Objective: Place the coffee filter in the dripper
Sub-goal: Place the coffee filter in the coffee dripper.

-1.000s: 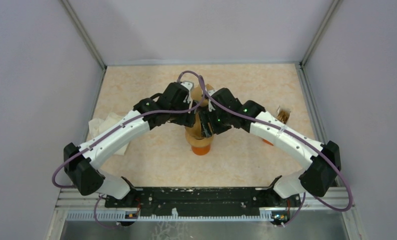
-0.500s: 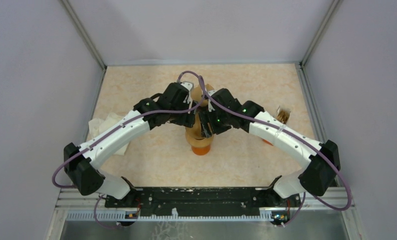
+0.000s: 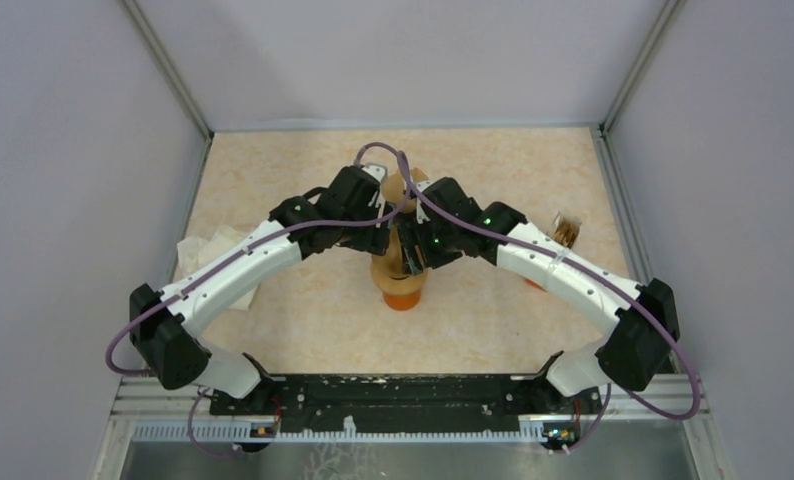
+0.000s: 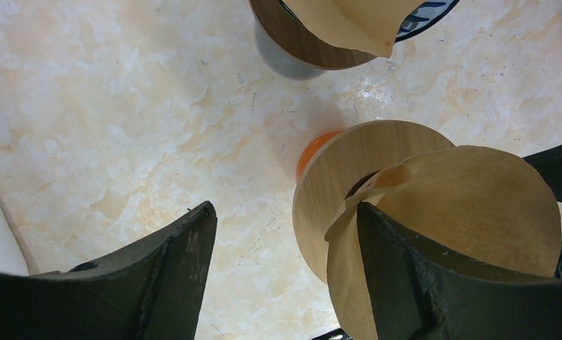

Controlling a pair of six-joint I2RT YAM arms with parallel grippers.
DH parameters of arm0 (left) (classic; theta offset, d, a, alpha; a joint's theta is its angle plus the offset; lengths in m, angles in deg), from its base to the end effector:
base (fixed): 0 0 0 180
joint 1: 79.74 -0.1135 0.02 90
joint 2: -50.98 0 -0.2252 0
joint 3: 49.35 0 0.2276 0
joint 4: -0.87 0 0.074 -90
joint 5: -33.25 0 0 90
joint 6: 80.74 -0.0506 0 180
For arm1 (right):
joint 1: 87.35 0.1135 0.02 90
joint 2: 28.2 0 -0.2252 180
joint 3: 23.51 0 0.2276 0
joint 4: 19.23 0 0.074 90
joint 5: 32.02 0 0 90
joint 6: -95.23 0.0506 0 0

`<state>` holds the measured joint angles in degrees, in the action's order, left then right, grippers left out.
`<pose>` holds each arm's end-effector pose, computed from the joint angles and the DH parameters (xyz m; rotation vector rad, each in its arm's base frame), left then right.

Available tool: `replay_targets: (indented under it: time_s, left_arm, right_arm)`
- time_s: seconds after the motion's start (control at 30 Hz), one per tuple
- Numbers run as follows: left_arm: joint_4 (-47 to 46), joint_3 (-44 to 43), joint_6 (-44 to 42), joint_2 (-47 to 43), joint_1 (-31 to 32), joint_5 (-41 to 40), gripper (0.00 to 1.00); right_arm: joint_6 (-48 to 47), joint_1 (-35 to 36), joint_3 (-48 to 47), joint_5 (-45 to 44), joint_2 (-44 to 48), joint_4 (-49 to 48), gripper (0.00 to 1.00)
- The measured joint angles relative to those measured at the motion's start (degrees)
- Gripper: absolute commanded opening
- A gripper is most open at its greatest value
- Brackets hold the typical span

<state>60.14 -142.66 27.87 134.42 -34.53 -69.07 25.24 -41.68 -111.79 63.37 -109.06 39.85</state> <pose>0.2182 -0.2045 0.2825 0.4627 2.3773 -0.2515 0.1972 0.2087 0.2677 -0.6110 2.4935 0.5854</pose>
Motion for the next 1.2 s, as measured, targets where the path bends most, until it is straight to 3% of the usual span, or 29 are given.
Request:
replay_targets:
  time_s: [0.7,1.2]
  left_arm:
    - [0.61,0.0,3.43,0.24,0.07,-2.45,0.77]
    - [-0.37,1.29,2.51,-0.37,0.0,1.03,0.78]
  right_arm:
    - [0.15,-0.07,0.26,-0.35,0.0,-1.33,0.64]
    - [0.22,-0.07,0.24,-1.25,0.9,-1.4,0.64]
